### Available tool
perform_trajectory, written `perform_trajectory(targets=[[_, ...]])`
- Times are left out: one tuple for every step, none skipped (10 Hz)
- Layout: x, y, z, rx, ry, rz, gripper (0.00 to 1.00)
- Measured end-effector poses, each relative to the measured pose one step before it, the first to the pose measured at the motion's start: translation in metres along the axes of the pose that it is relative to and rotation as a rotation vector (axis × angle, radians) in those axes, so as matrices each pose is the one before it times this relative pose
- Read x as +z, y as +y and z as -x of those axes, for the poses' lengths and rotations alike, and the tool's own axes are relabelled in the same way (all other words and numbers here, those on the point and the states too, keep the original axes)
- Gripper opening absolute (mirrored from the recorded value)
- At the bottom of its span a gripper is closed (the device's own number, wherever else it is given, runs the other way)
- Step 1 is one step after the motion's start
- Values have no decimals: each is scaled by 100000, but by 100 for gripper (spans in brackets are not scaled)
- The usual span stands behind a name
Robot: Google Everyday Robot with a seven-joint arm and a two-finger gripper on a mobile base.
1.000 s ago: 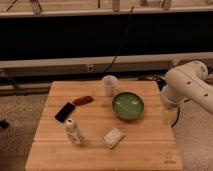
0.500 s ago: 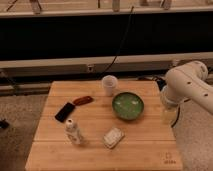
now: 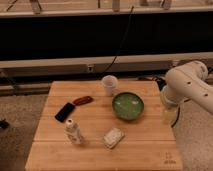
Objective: Knock the bottle over
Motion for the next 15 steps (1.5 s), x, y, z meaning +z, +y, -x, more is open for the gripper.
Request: perform_trajectory(targets=[[3,1,2,-6,0,2,80],[79,92,105,-406,362,132,80],[0,62,360,-1576,1179,-105,80],[38,77,1200,-2330,795,221,80],[-26,-48,1424,-2468,1085,-65,80],[-44,-87,1503,-2647,1096,-205,80],[23,57,454,-871,593,63,80],[-12,42,229,-713,600,-9,80],[-24,144,396,-1588,1053,151,80],[-41,103,430,-1050,451,-44,80],[-175,85,1134,-1744,500,-225,80],[-204,-13,1938,-2441,193,-183,80],[-92,14,1082,-1828,217,-205,80],[-136,124,942,-2467,693,-190,80],[-110,-1,575,-1678,220,-171,80]])
